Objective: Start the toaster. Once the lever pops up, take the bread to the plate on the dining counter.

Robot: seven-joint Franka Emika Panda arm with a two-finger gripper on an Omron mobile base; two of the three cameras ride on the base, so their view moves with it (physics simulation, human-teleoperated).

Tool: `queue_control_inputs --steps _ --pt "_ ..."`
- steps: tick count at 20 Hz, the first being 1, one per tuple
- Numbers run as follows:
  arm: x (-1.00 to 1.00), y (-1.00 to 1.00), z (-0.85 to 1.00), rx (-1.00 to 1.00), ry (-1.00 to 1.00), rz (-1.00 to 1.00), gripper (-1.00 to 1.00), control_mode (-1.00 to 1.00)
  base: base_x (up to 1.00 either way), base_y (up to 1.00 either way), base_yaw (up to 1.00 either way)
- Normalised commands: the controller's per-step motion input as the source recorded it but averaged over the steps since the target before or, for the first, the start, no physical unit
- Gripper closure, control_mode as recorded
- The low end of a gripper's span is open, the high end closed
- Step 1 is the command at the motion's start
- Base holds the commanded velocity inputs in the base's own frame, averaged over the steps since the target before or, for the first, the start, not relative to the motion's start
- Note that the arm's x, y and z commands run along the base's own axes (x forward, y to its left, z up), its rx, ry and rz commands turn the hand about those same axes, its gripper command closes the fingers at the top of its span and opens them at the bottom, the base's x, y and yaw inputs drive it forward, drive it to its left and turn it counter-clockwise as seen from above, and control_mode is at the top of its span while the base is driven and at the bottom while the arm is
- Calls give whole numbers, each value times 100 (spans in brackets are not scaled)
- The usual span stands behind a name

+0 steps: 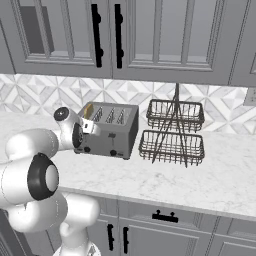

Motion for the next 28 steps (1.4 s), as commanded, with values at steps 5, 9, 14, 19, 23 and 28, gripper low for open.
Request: queue_control_inputs --steps 5,9,14,19,23,28 --pt "0 0 0 0 0 0 100 -100 0 0 0" --pt "0 0 0 0 0 0 100 -100 0 0 0" --pt "0 0 -3 0 0 0 100 -100 0 0 0" --pt "0 0 -39 -5 0 0 100 -100 0 0 0" --pt "0 0 -41 -6 0 0 100 -100 0 0 0" --pt "0 0 -58 -8 1 0 100 -100 0 0 0"
